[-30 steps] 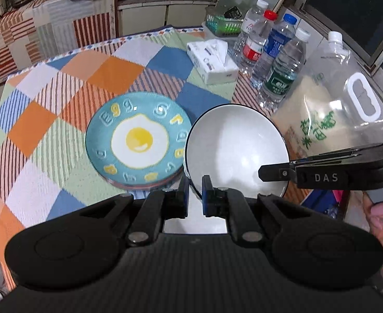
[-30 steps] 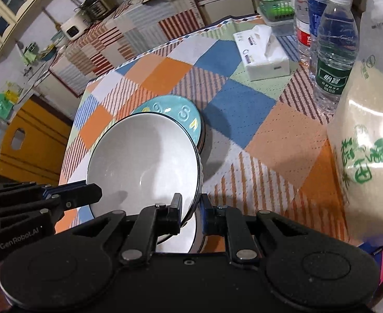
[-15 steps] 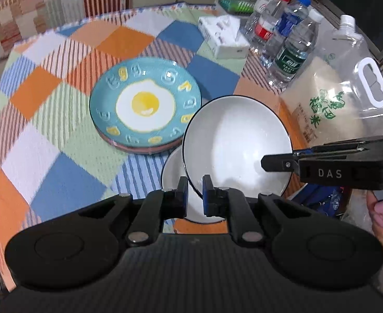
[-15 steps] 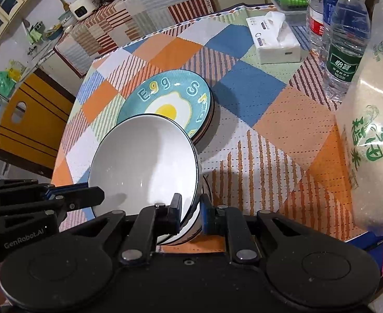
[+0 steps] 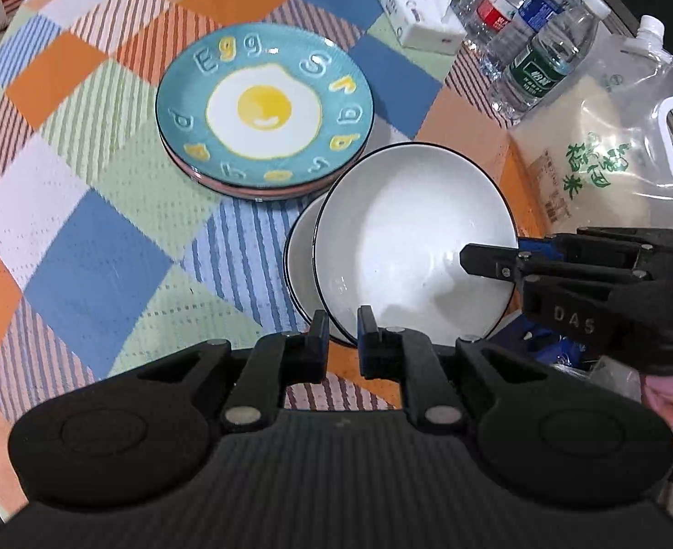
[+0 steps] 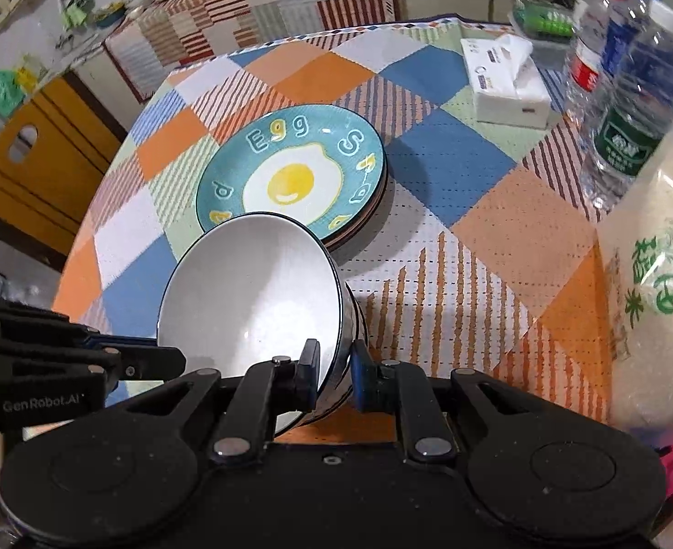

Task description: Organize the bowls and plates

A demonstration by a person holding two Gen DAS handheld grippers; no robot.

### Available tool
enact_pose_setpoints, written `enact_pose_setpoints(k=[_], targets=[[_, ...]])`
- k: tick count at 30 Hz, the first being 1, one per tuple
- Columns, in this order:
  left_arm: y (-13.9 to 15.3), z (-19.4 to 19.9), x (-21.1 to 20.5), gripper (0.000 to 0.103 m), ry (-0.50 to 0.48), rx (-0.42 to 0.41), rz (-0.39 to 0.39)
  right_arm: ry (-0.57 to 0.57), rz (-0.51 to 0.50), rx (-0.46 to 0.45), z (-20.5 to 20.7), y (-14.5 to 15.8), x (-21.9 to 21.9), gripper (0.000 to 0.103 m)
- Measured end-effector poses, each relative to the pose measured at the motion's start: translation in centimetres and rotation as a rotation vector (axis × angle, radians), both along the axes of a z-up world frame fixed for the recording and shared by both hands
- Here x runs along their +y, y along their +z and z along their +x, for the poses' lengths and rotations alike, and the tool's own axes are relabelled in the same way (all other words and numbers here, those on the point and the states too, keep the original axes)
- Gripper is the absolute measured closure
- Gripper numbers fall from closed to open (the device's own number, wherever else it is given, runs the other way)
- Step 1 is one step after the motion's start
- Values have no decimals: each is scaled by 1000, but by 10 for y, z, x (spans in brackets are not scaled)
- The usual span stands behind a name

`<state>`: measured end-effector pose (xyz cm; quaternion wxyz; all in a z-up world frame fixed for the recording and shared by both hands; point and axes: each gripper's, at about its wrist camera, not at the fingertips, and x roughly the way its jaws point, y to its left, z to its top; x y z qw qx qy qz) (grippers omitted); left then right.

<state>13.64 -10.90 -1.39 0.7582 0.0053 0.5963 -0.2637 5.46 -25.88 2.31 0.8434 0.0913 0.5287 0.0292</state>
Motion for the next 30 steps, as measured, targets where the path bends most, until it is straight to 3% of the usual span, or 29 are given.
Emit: enact_pose_setpoints(k=[13,25,30], targets=[[-26,1,-1,90,17,48,21,180,-312,-48,-4,-11,47,85],[-35,2,-4,88,17,23,9,208,-337,-26,-1,-31,48,78],[-34,5,-7,77,-6,33,20,244,-346,-58,-6,-30,49,74]])
